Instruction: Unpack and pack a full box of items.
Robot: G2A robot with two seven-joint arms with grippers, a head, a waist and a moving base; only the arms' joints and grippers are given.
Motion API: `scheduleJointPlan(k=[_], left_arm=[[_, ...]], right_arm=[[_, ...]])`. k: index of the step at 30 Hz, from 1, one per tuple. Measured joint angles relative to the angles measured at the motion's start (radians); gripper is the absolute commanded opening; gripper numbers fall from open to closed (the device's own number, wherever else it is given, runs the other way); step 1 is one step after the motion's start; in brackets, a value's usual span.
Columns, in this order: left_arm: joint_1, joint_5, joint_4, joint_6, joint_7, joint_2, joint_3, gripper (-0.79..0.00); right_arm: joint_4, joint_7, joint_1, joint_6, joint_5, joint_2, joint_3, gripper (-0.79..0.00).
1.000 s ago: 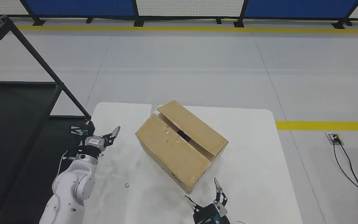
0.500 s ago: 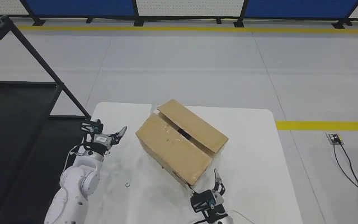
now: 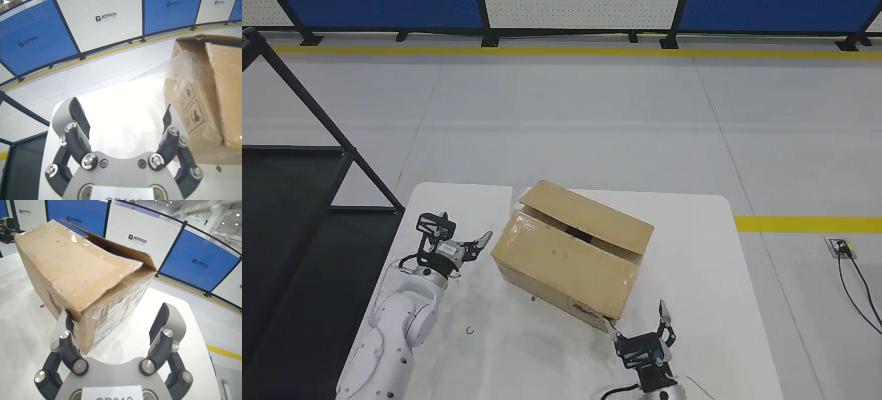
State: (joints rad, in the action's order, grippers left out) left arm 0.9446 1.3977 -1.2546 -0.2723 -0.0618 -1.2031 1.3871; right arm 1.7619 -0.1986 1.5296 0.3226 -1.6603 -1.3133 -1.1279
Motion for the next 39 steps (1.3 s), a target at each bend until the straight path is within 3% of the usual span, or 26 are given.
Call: scheduleJointPlan(k=[3,10,14,25,39], left_arm=[[0.008,0.021,-0.002,-0.021,-0.009,0.001,-0.013,0.000],[0.052,0.036,-0.021,-0.056,-0.044,0.004,-0.024,0.000],[0.076,0.042,-0.041,-0.062,-0.059,0.006,-0.027,0.000],[0.148,0.059,-0.112,-0.097,-0.089,0.014,-0.021,0.000],[0.233,0.102,-0.208,-0.129,-0.090,0.021,-0.041,0.000]], right_arm=[[0.013,-0.037,0.016,-0.039,0.035,0.003,-0.030,0.000],[0.025,-0.217,0.061,-0.320,0.173,0.026,-0.134,0.000],[0.022,-0.242,0.063,-0.437,0.211,0.036,-0.182,0.000],[0.039,-0.228,0.052,-0.568,0.249,0.047,-0.234,0.000],[0.065,-0.236,0.056,-0.601,0.243,0.055,-0.262,0.000]])
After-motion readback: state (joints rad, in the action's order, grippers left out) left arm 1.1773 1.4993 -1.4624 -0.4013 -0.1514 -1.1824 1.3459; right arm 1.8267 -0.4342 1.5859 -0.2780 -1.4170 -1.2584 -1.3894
